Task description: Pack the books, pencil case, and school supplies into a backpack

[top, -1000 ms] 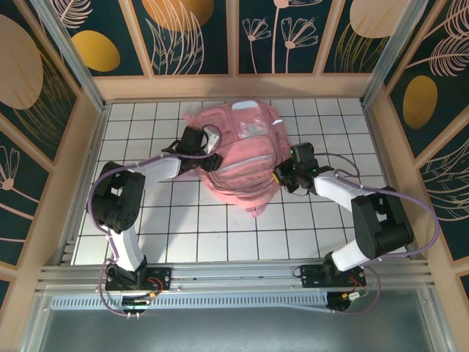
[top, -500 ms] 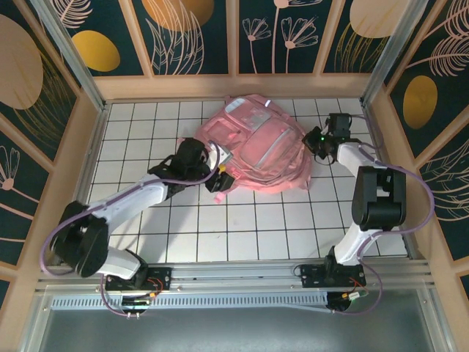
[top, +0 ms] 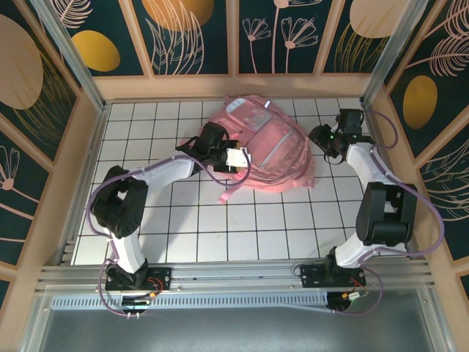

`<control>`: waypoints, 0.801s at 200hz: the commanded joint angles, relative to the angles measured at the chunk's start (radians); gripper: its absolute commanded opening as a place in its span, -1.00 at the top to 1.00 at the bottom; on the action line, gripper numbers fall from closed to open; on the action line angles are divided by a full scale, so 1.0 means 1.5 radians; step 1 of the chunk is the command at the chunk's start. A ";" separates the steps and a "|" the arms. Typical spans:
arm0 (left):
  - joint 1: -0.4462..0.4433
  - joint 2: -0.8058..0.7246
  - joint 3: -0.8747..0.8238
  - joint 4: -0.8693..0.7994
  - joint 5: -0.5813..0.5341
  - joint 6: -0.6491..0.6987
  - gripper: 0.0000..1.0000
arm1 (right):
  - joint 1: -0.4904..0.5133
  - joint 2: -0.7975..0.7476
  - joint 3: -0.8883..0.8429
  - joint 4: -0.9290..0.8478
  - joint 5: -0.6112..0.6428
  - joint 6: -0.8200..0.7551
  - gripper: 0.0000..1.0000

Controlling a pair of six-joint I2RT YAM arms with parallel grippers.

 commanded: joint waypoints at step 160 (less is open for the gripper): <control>-0.049 0.200 0.187 -0.048 -0.070 0.155 -0.10 | -0.007 -0.154 -0.090 -0.046 -0.079 0.050 0.12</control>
